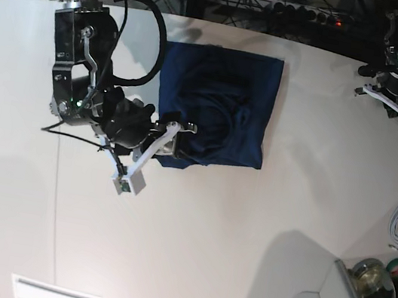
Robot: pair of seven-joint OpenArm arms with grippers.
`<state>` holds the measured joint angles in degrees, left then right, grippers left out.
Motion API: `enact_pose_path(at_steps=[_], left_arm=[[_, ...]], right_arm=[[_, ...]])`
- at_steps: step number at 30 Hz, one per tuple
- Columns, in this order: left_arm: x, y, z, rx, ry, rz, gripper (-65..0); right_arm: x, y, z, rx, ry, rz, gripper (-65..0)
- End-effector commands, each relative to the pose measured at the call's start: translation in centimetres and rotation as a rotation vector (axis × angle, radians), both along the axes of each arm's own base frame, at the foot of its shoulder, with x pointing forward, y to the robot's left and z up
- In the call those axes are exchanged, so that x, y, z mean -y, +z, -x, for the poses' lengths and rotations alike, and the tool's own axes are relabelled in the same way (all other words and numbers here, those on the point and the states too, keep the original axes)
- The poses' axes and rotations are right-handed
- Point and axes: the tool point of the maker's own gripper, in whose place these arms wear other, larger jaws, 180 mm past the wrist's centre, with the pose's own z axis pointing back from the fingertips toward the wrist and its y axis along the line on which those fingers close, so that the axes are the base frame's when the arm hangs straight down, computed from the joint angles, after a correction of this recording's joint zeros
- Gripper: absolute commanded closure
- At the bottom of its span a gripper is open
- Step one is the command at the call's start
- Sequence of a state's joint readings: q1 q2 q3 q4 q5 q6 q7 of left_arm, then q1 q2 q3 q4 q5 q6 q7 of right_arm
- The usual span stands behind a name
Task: Layout the t-shirt on the table in an organized manner, then fold the t-shirt properly
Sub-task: 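Smooth the folded shirt edge with the right gripper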
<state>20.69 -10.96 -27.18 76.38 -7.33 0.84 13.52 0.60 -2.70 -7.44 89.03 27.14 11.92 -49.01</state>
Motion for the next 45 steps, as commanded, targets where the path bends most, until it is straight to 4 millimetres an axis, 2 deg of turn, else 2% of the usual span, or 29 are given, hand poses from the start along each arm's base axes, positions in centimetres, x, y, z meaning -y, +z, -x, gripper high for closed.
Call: enact_pose_path(at_steps=[1,9,14,19,26,28,30,31,37,45], left_arm=[[-0.7,1.1,-0.6,0.028,-0.009,-0.031,0.0],[-0.9,0.3,0.0,0.010,-0.001,-0.025,0.0],[-0.9,0.4,0.0,0.007,-0.004,-0.030,0.0],[-0.9,0.5,-0.4,0.012,-0.003,-0.030,0.0],[-0.9,0.4,-0.3,0.010,-0.003,-0.030,0.0],[-0.9,0.4,-0.2,0.009,-0.003,-0.030,0.0],[-0.9,0.4,-0.1,0.007,-0.003,-0.030,0.0],[-0.9,0.3,-0.1,0.006,-0.003,-0.030,0.0],[-0.9,0.3,0.0,0.004,-0.003,-0.029,0.0],[-1.0,0.3,0.0,0.004,0.000,-0.030,0.0]], right_arm=[[-0.2,1.5,-1.3,0.053,-0.012,-0.027,-29.3],[-0.3,-1.5,-2.0,-0.039,-0.003,-0.002,-29.4],[-0.5,-1.6,-1.9,-0.046,-0.001,-0.005,-29.7],[-2.1,-1.9,-0.8,-0.074,0.007,-0.038,-29.7],[-3.4,-2.8,-0.5,-0.098,0.062,-0.019,-28.5],[-3.6,-2.7,-0.5,-0.097,0.065,-0.022,-20.9],[-4.2,-2.4,-0.5,-0.096,0.069,-0.035,-5.6],[-4.4,-2.3,-0.5,-0.095,0.071,-0.039,-0.2],[-5.2,-1.3,-0.7,-0.076,0.076,-0.060,0.0],[-10.4,1.0,1.0,-0.001,0.250,-0.056,0.0]])
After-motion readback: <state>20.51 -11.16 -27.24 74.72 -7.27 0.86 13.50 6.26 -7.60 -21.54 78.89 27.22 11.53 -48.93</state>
